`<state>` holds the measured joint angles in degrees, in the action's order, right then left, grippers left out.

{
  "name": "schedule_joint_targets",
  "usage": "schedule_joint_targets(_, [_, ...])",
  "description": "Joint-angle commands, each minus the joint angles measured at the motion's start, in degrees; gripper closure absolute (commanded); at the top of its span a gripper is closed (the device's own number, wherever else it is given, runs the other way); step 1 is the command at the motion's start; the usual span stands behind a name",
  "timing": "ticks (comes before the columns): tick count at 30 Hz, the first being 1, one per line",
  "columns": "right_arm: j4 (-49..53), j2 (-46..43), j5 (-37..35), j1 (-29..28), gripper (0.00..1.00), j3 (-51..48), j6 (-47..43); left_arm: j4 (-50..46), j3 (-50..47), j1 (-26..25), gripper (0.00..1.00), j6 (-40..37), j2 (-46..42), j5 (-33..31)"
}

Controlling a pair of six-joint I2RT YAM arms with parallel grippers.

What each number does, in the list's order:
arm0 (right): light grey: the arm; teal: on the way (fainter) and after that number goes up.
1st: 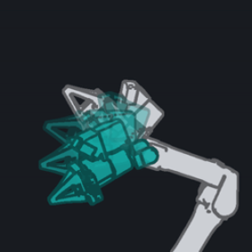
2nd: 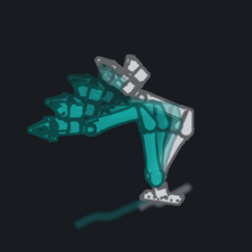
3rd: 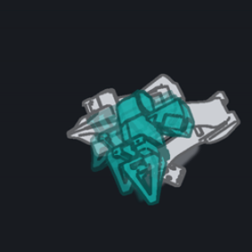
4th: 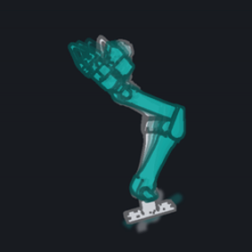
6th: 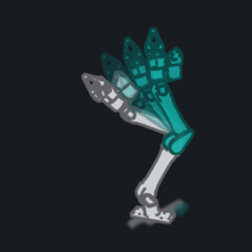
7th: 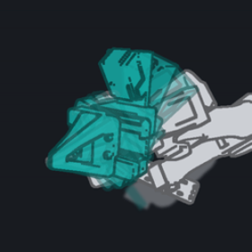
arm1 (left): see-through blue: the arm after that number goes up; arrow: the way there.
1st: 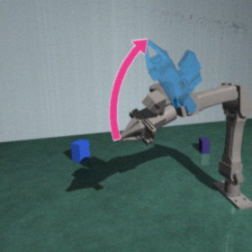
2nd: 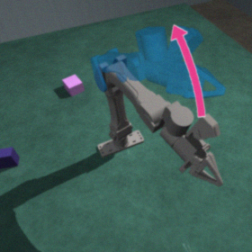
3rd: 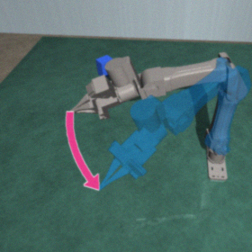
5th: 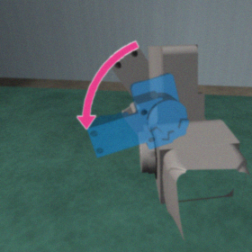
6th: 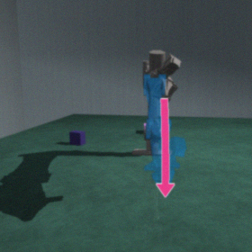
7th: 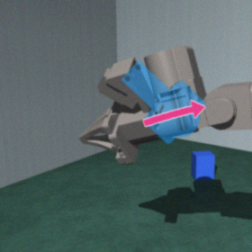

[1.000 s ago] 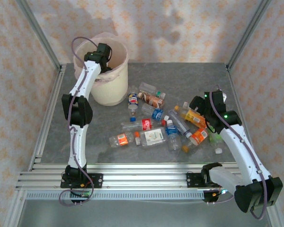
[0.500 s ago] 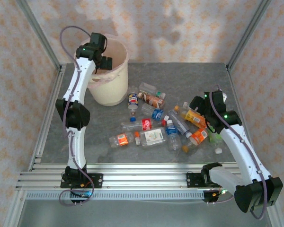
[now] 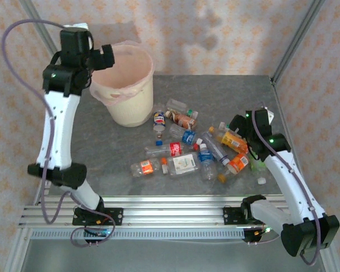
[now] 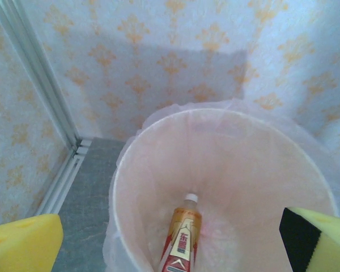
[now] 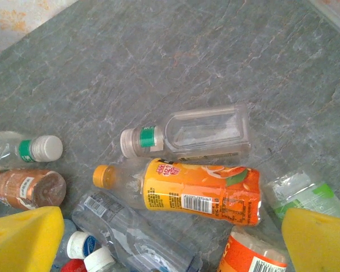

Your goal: Put the plastic bottles in the bin

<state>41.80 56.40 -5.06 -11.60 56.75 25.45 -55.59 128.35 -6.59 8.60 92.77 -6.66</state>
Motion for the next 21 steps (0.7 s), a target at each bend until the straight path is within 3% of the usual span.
schedule_joint_targets(1, [1.47,-2.1,-4.0,-0.35,0.01,0.84,-0.82,4.69,-7.6,0.44,0.0,1.52,-5.77,3.87])
schedule_joint_targets(10, [1.06,-3.84,-6.24,-0.35,0.01,-0.85,-1.2,15.81,-39.12,-0.55,0.0,4.53,-30.24,18.43])
schedule_joint_targets(14, [0.65,-3.67,-6.23,-0.34,0.01,-1.2,-0.6,17.32,-50.97,-4.97,0.0,4.07,-41.03,18.42])
schedule_joint_targets(21, [-0.92,-2.3,-6.54,-0.29,0.01,-1.6,-0.71,10.24,-61.11,-9.35,0.0,4.51,-52.35,17.83])
